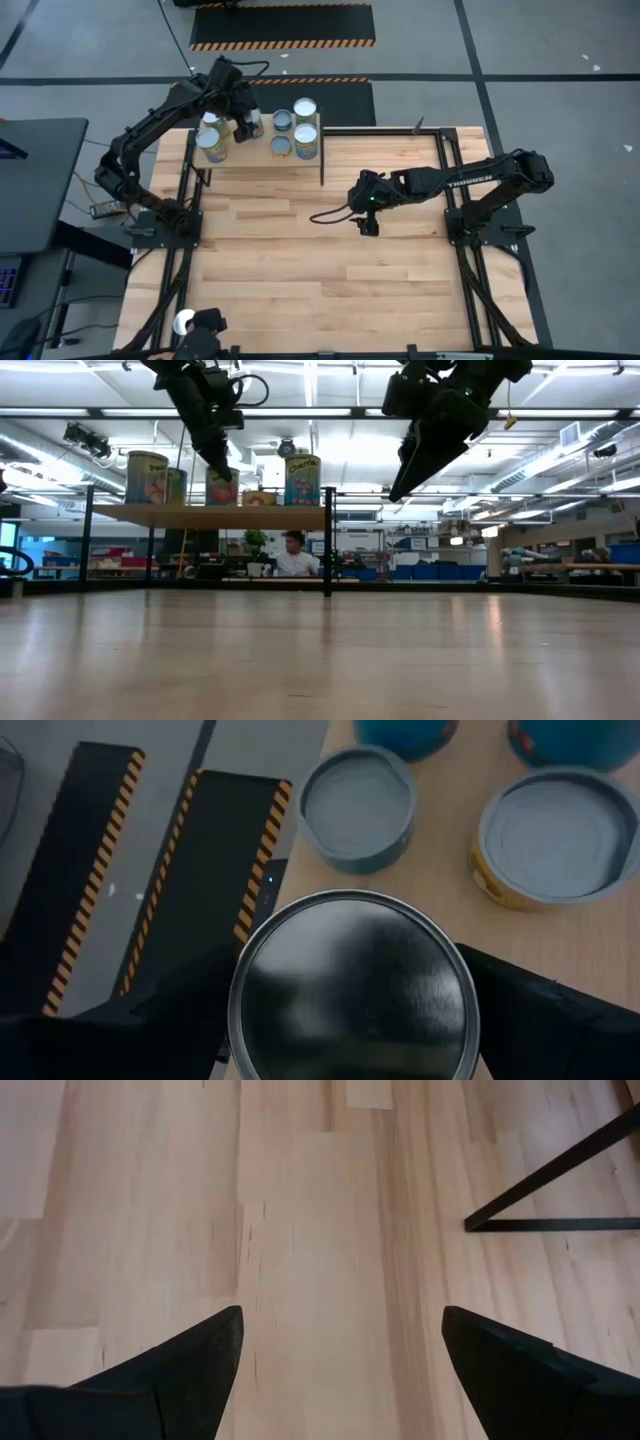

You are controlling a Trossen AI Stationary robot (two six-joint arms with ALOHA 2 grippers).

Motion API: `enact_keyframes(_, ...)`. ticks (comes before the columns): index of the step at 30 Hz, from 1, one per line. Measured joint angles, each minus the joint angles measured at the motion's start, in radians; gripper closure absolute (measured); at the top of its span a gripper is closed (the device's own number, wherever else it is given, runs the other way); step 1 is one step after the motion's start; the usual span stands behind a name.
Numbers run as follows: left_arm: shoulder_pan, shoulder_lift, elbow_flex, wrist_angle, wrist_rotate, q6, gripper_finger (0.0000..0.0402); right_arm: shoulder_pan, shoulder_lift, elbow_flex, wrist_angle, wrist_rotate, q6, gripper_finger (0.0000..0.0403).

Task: Pick and place cans onto a shelf
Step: Put the right canned tomatoes on the shelf

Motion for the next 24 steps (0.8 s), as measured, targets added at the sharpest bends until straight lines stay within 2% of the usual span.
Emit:
enact_keyframes(7,-0.003,0.0,0.052,-0.015,-0.014,0.009,0.0047,-0.001,0.0,0.0,0.0,-0.002,0.0,0.0053)
enact_keyframes(15,-0.008,0.001,0.053,-0.064,-0.02,0.009,0.0047,0.0,0.0,0.0,-0.003,-0.003,0.003,0.0053)
enact_keyframes(24,-0.005,0.001,0.053,-0.072,-0.011,-0.068,0.0047,0.001,0.0,0.0,-0.001,-0.002,0.015,0.0053)
